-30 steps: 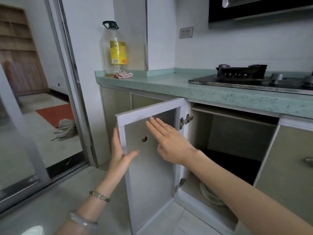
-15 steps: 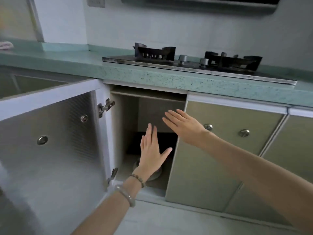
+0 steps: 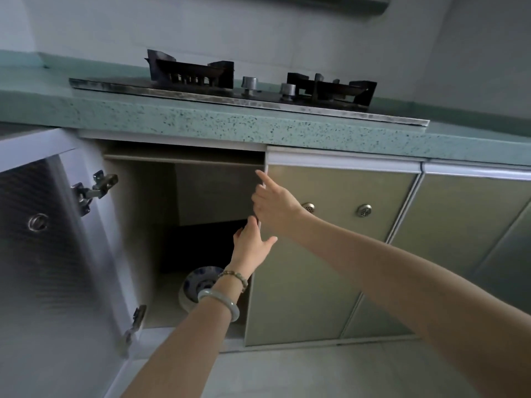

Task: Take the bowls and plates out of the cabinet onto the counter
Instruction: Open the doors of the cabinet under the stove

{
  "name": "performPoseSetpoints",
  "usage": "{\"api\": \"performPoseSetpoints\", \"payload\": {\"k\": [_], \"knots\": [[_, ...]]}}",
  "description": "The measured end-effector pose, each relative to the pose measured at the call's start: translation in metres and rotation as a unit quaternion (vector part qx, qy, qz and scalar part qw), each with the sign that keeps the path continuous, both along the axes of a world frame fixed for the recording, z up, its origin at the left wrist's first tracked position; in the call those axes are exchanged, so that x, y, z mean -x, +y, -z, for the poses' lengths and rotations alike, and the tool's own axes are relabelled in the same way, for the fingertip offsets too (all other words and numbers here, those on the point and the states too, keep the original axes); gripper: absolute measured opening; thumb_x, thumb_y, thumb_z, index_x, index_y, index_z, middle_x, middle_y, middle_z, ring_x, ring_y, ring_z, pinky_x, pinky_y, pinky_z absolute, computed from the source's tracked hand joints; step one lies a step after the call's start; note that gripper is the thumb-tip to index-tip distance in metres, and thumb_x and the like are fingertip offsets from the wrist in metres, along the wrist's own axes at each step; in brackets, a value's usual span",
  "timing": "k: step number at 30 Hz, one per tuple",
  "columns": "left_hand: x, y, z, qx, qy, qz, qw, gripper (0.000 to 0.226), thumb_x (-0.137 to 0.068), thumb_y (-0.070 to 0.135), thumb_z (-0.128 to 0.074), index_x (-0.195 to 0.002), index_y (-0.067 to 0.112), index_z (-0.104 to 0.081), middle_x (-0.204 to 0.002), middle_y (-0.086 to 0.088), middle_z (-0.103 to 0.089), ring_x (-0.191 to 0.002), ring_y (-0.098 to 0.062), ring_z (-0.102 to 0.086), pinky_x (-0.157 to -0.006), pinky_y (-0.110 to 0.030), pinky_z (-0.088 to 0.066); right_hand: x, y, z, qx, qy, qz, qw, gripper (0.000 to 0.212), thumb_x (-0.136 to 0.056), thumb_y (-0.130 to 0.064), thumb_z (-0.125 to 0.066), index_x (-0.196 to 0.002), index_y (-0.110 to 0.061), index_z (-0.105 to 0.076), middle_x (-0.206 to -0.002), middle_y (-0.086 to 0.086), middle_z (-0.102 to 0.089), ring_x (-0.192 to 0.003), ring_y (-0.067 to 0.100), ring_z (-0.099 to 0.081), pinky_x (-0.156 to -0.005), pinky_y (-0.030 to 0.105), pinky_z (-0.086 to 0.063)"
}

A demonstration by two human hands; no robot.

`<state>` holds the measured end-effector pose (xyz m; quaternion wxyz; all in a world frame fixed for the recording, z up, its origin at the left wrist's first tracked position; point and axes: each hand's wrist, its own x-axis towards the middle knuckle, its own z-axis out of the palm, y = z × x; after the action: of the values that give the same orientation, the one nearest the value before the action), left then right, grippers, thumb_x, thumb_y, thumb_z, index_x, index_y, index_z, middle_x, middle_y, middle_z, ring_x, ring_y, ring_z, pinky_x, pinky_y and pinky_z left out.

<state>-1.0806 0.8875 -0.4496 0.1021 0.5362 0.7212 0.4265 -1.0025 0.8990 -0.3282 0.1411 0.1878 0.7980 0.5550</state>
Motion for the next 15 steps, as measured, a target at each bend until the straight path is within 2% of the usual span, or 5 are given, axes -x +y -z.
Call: {"api": "performPoseSetpoints", "payload": {"k": [4,8,11,15], "knots": [[-0.002,-0.023,-0.004,0.023,-0.012,0.021,0.999,0.063,-0.086,0.032,-0.066,-0.136,0.009,-0.036,-0.132,-0.013,-0.057,-0.122,-0.034,-0.053,-0.102,-0.043,-0.042,-0.012,-0.015,-0.002,0.014,0.004,-0.039,0.999,0.034,-0.097,-0.016,-0.040,-0.125,-0.016,-0.059,-0.137,0.009,-0.049,-0.133,0.030,-0.036,-0.119,0.051,-0.004],[-0.020,-0.059,-0.006,0.044,-0.005,0.053,0.998,0.059,-0.086,0.033,-0.066,-0.134,0.012,-0.040,-0.117,-0.008,-0.063,-0.109,-0.028,-0.061,-0.086,-0.034,-0.048,-0.044,-0.043,0.000,0.061,0.021,-0.126,0.990,0.029,-0.094,-0.010,-0.043,-0.109,-0.014,-0.067,-0.125,0.009,-0.057,-0.123,0.030,-0.045,-0.118,0.041,-0.017],[-0.045,-0.091,-0.006,0.049,0.013,0.083,0.995,0.033,-0.084,0.035,-0.068,-0.106,0.015,-0.053,-0.086,0.004,-0.060,-0.088,-0.020,-0.063,-0.071,-0.029,-0.045,-0.084,-0.064,0.001,0.062,0.004,-0.178,0.982,0.022,-0.091,-0.012,-0.050,-0.096,-0.022,-0.069,-0.112,0.001,-0.062,-0.111,0.023,-0.053,-0.110,0.036,-0.035],[-0.095,-0.127,-0.004,0.012,0.023,0.123,0.992,0.022,-0.080,0.032,-0.072,-0.078,0.020,-0.053,-0.072,0.008,-0.055,-0.068,-0.008,-0.054,-0.057,-0.015,-0.037,-0.149,-0.087,0.005,0.065,0.001,-0.250,0.966,0.015,-0.088,-0.011,-0.056,-0.089,-0.021,-0.069,-0.099,-0.002,-0.064,-0.098,0.019,-0.058,-0.097,0.032,-0.045]]}}
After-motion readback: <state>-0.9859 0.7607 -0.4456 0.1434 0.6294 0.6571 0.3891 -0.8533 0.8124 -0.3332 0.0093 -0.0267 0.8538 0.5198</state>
